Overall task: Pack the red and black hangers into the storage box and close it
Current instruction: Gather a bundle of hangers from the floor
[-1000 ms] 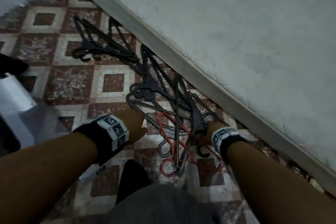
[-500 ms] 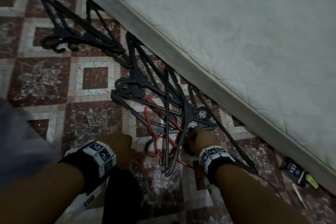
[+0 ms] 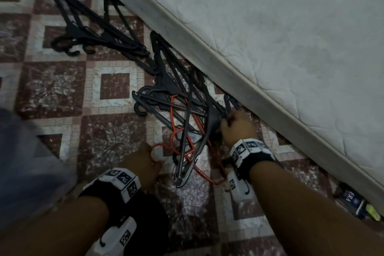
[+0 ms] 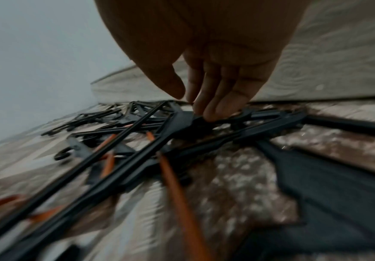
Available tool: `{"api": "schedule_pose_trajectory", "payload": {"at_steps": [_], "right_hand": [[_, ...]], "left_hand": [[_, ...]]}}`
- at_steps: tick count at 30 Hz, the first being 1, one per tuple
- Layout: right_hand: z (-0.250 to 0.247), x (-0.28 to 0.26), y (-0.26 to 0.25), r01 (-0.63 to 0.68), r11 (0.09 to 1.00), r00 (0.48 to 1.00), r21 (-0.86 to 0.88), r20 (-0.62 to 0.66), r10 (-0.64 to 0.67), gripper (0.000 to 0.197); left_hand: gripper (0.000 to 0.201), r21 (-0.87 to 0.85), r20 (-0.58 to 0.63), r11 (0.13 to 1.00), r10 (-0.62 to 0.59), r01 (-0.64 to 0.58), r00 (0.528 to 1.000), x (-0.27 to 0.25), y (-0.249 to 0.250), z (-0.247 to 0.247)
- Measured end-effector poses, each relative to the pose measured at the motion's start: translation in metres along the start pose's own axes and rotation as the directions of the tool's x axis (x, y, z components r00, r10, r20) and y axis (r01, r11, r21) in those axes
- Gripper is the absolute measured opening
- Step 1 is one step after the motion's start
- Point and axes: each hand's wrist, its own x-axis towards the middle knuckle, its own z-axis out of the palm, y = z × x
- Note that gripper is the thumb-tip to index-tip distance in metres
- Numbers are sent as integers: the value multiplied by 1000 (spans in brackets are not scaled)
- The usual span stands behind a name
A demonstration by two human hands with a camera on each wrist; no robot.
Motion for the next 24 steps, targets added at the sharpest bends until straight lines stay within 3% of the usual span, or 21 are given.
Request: {"api": "schedule_pose_trajectory", "payload": {"at_steps": [2, 4, 6, 7, 9, 11, 13, 15, 18, 21, 24], "right_hand": [[-8, 13, 8, -58, 985, 997, -165, -64, 48, 59], [-15, 26, 16, -174, 947, 984, -269, -2, 180, 84], [-17, 37, 23, -222, 933, 957, -284, 118, 263, 100], [-17, 40, 25, -211, 937, 948, -279, 176, 266, 104], [-16, 44, 25, -173, 939, 940, -297, 235, 248, 107], [-14, 45, 18, -147, 935, 946, -323, 231, 229, 106], [-12, 45, 7, -96, 929, 956, -358, 227, 186, 100], [-7, 45, -7, -31, 921, 960, -387, 245, 136, 93], [1, 48, -28, -36, 913, 957, -407, 248, 149, 103], [8, 51, -43, -24, 847, 960, -530, 225, 168, 122], [16, 56, -52, 27, 837, 977, -546, 192, 93, 124]], "left_hand": [[56, -72, -59, 995, -70, 66, 996, 2, 0, 2], [53, -38, -56, 993, -116, 114, 992, 4, 1, 4], [53, -88, 26, 988, -127, 128, 992, 3, 5, 13], [50, -194, 105, 970, -132, 150, 986, 3, 6, 21], [47, -434, 301, 866, -122, 249, 946, -1, 12, 31], [56, -533, 362, 800, -78, 275, 929, 2, 18, 35], [72, -511, 325, 841, 0, 176, 946, 10, 25, 34], [71, -434, 241, 897, 24, 85, 970, 18, 30, 31], [59, -498, 161, 859, -37, 114, 986, 25, 40, 26], [51, -515, 78, 853, -44, 78, 996, 29, 47, 22], [50, -575, 36, 814, -71, 79, 997, 35, 51, 16]]}}
